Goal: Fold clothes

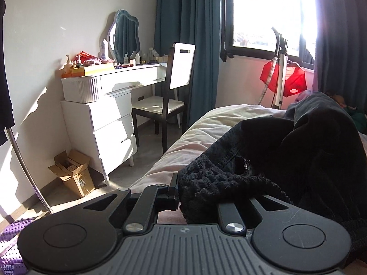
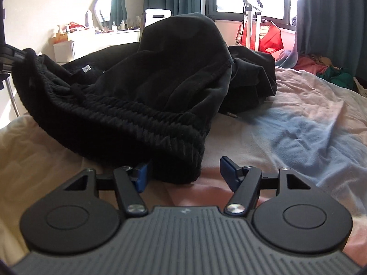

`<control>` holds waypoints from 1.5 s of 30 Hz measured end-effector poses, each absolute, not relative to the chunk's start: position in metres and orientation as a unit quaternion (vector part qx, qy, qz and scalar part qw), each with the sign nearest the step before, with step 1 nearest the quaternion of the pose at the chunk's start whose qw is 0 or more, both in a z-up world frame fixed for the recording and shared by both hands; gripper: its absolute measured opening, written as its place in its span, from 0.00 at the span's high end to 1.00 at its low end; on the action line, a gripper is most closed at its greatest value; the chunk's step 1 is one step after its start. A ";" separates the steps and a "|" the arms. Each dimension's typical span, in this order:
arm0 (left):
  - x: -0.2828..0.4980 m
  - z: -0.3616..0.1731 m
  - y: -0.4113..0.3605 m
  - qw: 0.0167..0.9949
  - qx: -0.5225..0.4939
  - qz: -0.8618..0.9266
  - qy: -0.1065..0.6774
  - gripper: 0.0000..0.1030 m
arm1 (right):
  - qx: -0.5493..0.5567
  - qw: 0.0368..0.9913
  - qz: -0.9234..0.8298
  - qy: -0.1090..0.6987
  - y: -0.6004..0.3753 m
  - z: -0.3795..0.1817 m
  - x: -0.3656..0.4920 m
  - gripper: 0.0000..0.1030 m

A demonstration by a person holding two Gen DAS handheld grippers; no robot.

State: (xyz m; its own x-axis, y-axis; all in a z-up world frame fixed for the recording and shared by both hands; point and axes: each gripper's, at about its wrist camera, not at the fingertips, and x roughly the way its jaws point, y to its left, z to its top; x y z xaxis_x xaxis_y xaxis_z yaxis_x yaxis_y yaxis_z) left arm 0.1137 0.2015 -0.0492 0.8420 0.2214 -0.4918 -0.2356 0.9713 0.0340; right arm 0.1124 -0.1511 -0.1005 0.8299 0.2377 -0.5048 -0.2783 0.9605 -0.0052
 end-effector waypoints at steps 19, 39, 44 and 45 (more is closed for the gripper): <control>0.105 -0.072 0.138 0.952 0.084 -0.032 0.294 0.82 | -0.069 0.973 0.095 0.197 -0.155 -0.029 0.051 0.89; 0.051 -0.031 0.152 0.956 0.006 -0.101 0.274 0.08 | 0.226 0.922 0.171 0.262 -0.254 -0.022 0.058 0.68; 0.083 -0.059 0.132 0.943 0.081 -0.023 0.322 0.08 | 0.260 0.907 0.169 0.286 -0.250 -0.054 0.084 0.12; 0.090 -0.066 0.133 0.939 0.084 -0.015 0.334 0.08 | 0.261 0.905 0.167 0.293 -0.248 -0.060 0.090 0.12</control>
